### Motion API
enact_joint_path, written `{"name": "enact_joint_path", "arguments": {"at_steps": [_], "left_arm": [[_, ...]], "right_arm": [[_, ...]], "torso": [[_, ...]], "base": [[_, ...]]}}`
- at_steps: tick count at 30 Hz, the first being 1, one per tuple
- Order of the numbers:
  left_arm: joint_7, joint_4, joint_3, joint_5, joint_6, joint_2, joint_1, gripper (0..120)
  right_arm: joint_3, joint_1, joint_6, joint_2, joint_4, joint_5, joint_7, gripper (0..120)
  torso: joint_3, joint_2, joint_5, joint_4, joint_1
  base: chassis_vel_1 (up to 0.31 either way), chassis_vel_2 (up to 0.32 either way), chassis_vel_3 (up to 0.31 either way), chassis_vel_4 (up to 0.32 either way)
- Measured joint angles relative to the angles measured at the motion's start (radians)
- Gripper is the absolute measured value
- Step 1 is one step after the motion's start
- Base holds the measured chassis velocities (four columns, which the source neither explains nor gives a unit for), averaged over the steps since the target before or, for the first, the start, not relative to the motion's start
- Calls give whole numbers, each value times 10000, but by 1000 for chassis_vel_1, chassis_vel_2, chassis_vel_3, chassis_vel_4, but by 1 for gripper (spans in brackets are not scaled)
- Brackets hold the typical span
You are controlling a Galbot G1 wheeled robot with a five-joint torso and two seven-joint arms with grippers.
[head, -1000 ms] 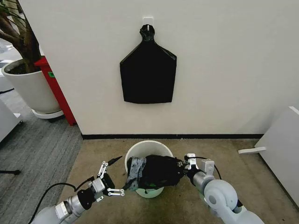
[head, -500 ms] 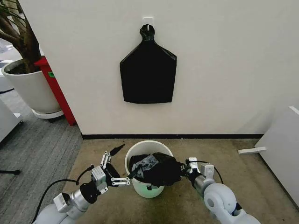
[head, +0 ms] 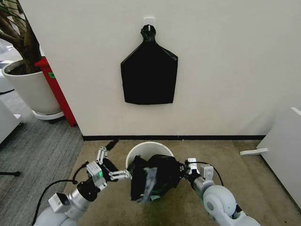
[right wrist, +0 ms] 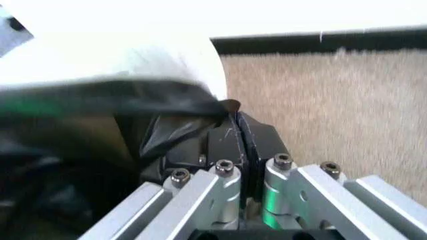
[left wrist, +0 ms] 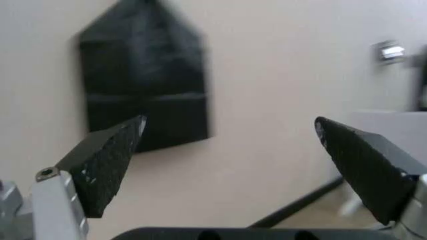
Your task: Place the garbage bag over the trash bin.
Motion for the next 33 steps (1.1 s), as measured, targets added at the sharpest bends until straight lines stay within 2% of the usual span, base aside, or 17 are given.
{"name": "enact_joint_path", "arguments": {"at_steps": [4, 8, 9, 12, 16, 17, 18, 21, 28, 30, 31, 33], "left_arm": [[-327, 279, -210, 55, 68, -180, 80, 100], [168, 94, -203, 134, 276, -225, 391, 100], [722, -228, -7, 232, 542, -179, 606, 100], [1123, -473, 174, 367, 924, -107, 736, 100], [718, -540, 393, 1006, 1557, 70, 638, 100], [131, -581, 470, 1620, 2234, 106, 479, 100], [131, -581, 470, 1620, 2234, 106, 479, 100], [-520, -815, 578, 2246, 3341, 161, 307, 100], [-295, -1219, 822, 2210, 4547, 436, 103, 100], [-445, -1370, 928, 2195, 5112, 495, 101, 100], [-536, -1468, 980, 2331, 5679, 523, 125, 100], [-599, -1526, 1036, 2482, 6119, 566, 130, 100]], "right_arm": [[10, -162, 151, 3, 323, -519, -150, 0], [30, -217, 239, 5, 402, -851, -281, 0], [34, -204, 254, 31, 377, -918, -290, 0], [34, -182, 258, 70, 354, -949, -290, 0], [3, -176, 263, 123, 366, -1003, -308, 0], [-22, -193, 273, 160, 388, -1048, -332, 0], [-22, -193, 273, 160, 388, -1048, -332, 0], [-22, -282, 303, 240, 404, -1135, -382, 0], [-15, -466, 386, 317, 405, -1308, -548, 0], [-41, -477, 401, 355, 384, -1326, -564, 0], [-84, -477, 404, 392, 372, -1328, -564, 0], [-141, -482, 409, 438, 370, -1329, -564, 0]], "torso": [[0, 0, 1, 0, 0], [0, 0, 1, 1, 0], [0, 0, 3, 0, 0], [0, 0, 4, 1, 0], [0, 0, 3, 0, 0], [0, 0, 3, 0, 0], [0, 0, 3, 0, 0], [0, 0, 3, 0, 0], [0, 0, 3, -1, 0], [0, 0, 3, -1, 0], [0, 0, 2, 0, 0], [0, 0, 3, 1, 0]], "base": [[0, 0, 0, 0], [0, 0, 0, 0], [0, 0, 0, 0], [0, 0, 0, 0], [0, 0, 0, 0], [0, 0, 0, 0], [0, 0, 0, 0], [0, 0, 0, 0], [0, 0, 0, 0], [0, 0, 0, 0], [0, 0, 0, 0], [0, 0, 0, 0]]}}
